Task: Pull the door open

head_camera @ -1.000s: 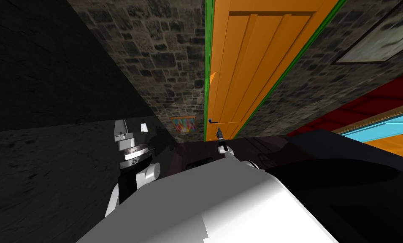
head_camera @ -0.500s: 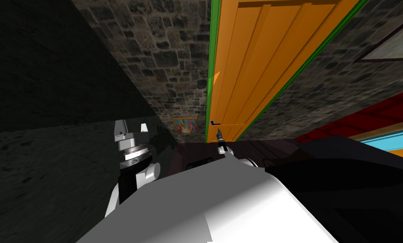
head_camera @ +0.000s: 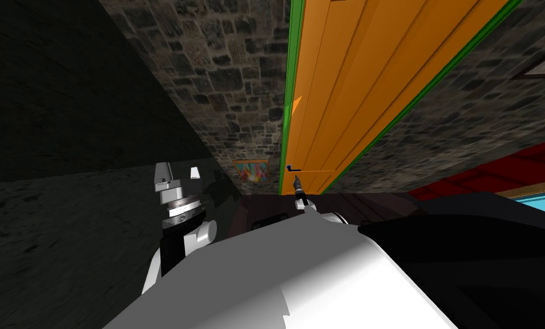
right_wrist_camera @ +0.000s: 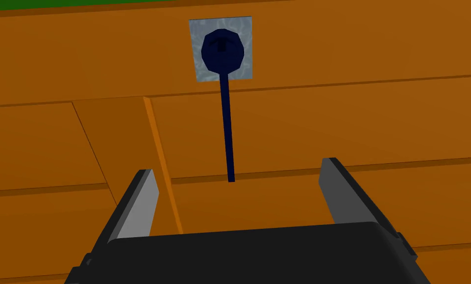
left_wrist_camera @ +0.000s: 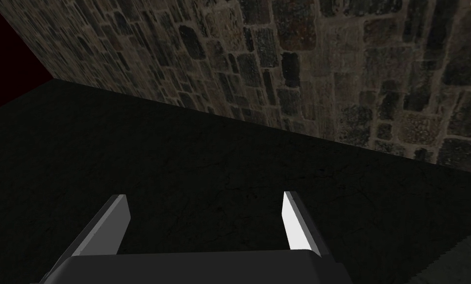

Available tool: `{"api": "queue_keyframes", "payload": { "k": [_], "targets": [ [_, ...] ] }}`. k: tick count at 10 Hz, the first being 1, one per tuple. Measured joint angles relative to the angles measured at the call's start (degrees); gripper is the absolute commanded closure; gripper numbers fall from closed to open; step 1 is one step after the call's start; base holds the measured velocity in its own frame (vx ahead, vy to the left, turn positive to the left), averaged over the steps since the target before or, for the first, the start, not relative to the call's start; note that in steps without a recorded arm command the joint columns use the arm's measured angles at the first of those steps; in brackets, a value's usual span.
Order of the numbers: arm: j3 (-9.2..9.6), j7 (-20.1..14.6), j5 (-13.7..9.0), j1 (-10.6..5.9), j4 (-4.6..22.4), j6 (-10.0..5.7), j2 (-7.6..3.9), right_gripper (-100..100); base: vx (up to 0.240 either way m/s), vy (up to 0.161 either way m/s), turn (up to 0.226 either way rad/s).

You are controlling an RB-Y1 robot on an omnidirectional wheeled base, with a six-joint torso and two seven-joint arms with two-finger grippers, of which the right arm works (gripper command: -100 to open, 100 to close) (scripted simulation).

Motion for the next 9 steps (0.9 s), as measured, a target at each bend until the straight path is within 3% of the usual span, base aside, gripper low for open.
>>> {"api": "queue_keyframes", "payload": {
  "k": [2, 3, 4, 5, 7, 9],
  "targets": [
    [-0.22, -1.01, -0.23, 1.82, -2.25, 0.72, -1.06, -100, 0.177, 0.008, 0.147],
    [-0.58, -1.99, -0.55, 1.55, -0.94, 0.35, -2.36, -100, 0.195, 0.02, 0.147],
    [-0.92, -3.03, -0.86, 0.67, 2.7, -1.7, -3.64, -100, 0.146, 0.014, 0.041],
    [-0.97, -3.4, -0.91, 2.83, -0.29, -1.06, -3.62, -100, 0.148, 0.003, 0.12],
    [-1.5, -4.61, -1.38, 4.67, -1.74, -0.64, -5.1, -100, 0.169, -0.007, 0.092],
    [-1.71, -5.71, -1.61, 4.49, -0.24, -1.34, -6.33, -100, 0.095, -0.027, 0.028]
  ]
}}
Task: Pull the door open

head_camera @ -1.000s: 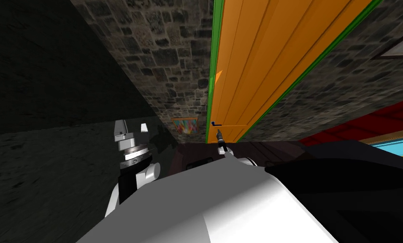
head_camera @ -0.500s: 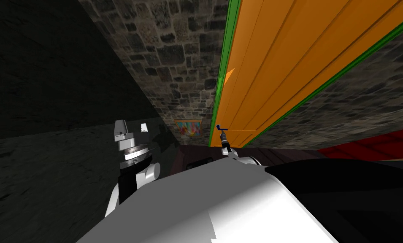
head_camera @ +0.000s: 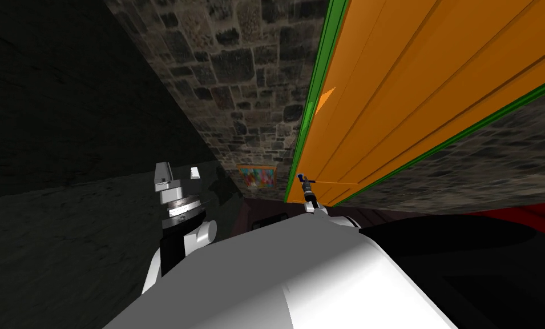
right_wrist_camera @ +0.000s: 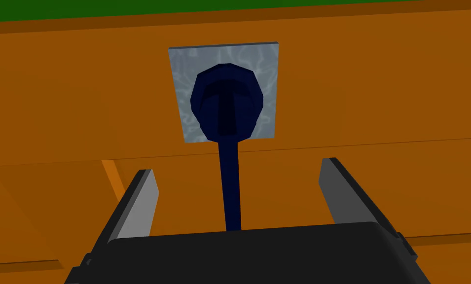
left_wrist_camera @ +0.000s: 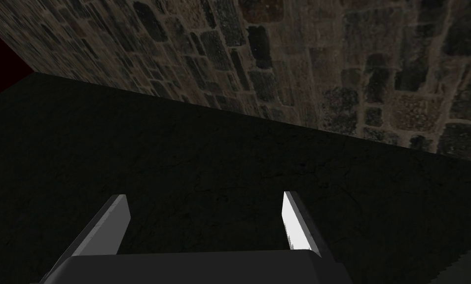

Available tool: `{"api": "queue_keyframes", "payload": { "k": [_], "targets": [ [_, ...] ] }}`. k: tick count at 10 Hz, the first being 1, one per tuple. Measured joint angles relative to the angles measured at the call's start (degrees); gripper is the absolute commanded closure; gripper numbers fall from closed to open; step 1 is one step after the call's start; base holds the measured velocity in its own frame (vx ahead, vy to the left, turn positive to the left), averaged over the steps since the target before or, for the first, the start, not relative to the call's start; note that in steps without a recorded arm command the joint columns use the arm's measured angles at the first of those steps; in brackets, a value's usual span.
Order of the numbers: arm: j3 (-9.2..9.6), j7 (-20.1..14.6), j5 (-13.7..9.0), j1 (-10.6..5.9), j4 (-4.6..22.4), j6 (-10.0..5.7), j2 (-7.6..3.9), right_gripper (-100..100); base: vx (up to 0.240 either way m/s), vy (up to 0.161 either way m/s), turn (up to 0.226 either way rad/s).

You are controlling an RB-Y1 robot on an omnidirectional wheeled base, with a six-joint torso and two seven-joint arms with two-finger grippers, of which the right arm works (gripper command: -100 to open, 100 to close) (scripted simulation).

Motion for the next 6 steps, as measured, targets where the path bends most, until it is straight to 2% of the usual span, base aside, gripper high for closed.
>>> {"api": "queue_keyframes", "payload": {
  "k": [1, 6],
  "targets": [
    [-0.02, -0.14, -0.02, -0.04, 0.15, -0.18, -0.09, 100, -0.008, 0.003, -0.012],
    [0.01, 0.01, 0.01, 0.03, 0.06, 0.1, 0.02, 100, -0.011, 0.003, 0.0]
  ]
}}
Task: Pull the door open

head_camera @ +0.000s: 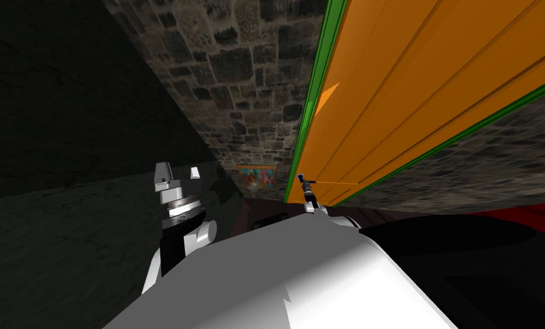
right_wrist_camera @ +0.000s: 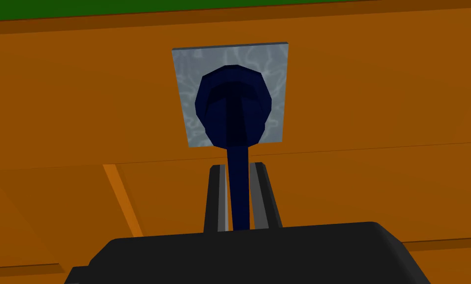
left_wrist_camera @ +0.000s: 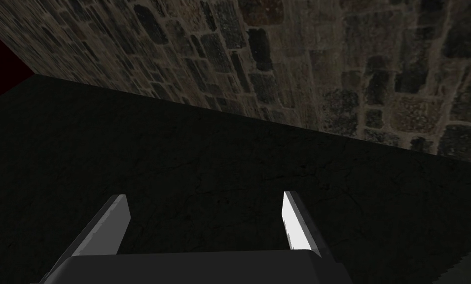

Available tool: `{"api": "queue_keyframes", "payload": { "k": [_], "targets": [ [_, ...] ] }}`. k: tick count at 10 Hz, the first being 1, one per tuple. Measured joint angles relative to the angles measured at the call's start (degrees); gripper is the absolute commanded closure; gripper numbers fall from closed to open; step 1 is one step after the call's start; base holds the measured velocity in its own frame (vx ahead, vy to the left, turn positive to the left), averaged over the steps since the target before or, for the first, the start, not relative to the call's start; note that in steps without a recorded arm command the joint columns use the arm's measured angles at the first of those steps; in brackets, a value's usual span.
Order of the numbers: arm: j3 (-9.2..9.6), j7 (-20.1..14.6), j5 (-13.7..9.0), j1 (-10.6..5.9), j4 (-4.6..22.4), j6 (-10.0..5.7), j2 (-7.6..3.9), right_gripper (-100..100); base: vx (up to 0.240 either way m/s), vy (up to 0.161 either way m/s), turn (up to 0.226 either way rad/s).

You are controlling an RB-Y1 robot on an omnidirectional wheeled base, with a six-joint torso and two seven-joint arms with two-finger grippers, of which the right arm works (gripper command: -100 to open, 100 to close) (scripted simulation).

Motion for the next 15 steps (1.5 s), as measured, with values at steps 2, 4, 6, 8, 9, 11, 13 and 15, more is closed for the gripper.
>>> {"api": "queue_keyframes", "payload": {
  "k": [2, 4, 6, 8, 9, 11, 13, 15],
  "targets": [
    [0.18, -0.3, 0.12, 0.03, -0.14, -0.17, -0.32, 100, -0.145, -0.004, 0.08],
    [0.83, -1.21, 0.54, -0.13, 0.42, -0.75, -0.9, 100, -0.194, -0.035, 0.093],
    [2.0, -2.43, 1.26, 1.19, -0.98, -0.5, -1.2, 100, -0.23, -0.044, 0.142],
    [3.48, -4.26, 2.2, 1.71, -0.8, -1.37, -2.12, 100, -0.238, -0.069, 0.141],
    [4.25, -5.16, 2.68, 1.79, -0.54, -1.78, -2.54, 100, -0.246, -0.048, 0.108],
    [5.23, -6.32, 3.3, 2.01, -0.5, -2.33, -3.01, 100, -0.142, -0.017, 0.039],
    [5.75, -6.86, 3.65, 2.16, -0.14, -2.72, -3.34, 100, -0.204, -0.023, 0.098],
    [6.65, -8.12, 4.31, 3.13, -1.17, -3.39, -4.14, 100, -0.218, -0.039, 0.102]
  ]
}}
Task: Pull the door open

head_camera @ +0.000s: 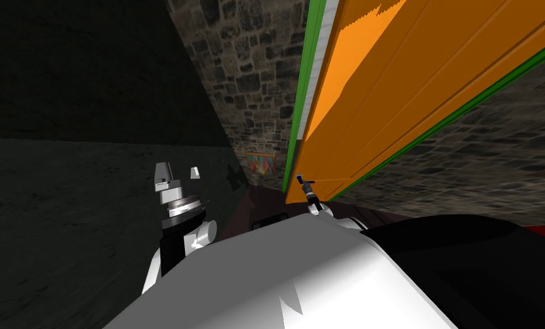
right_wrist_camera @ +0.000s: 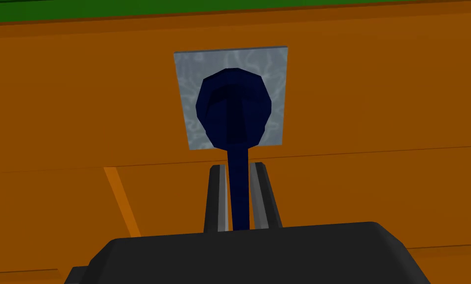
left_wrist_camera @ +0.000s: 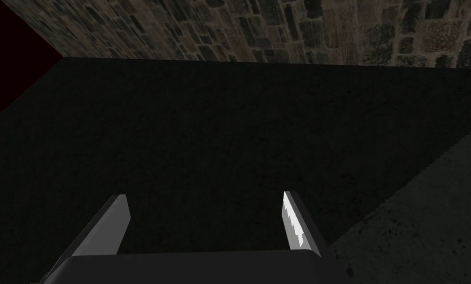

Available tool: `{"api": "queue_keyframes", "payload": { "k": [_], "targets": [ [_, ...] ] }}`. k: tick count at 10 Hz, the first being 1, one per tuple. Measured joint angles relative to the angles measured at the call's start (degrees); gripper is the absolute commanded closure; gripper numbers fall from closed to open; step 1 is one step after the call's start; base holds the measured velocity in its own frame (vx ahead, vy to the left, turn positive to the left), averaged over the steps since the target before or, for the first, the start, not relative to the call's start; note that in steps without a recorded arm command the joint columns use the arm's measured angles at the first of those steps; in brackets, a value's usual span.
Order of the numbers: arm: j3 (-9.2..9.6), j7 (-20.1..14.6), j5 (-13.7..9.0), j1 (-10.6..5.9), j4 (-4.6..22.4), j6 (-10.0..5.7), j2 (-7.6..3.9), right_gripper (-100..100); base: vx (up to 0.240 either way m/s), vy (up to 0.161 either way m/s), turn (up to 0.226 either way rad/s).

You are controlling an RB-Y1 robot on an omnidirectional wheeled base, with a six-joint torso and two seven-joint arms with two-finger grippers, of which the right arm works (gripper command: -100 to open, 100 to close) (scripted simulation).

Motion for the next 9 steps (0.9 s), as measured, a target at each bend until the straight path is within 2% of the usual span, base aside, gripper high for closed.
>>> {"api": "queue_keyframes", "payload": {
  "k": [3, 5, 6, 7, 8, 9],
  "targets": [
    [2.26, -2.64, 1.51, 0.91, 0.44, -2.21, -1.21, 100, -0.256, -0.085, 0.106],
    [3.34, -3.77, 2.29, 1.66, 0.18, -3.01, -1.79, 100, -0.137, -0.019, 0.031],
    [3.5, -3.9, 2.39, 1.83, 0.36, -3.07, -1.72, 100, -0.163, -0.059, 0.124],
    [3.88, -4.5, 2.68, 1.8, 1.48, -4.38, -2.34, 100, -0.22, -0.07, 0.183],
    [4.22, -5.22, 2.95, 3.06, 0.2, -5.08, -2.91, 100, -0.228, -0.055, 0.139],
    [4.62, -5.92, 3.27, 3.11, 1.14, -6.55, -3.47, 100, -0.25, -0.066, 0.131]
  ]
}}
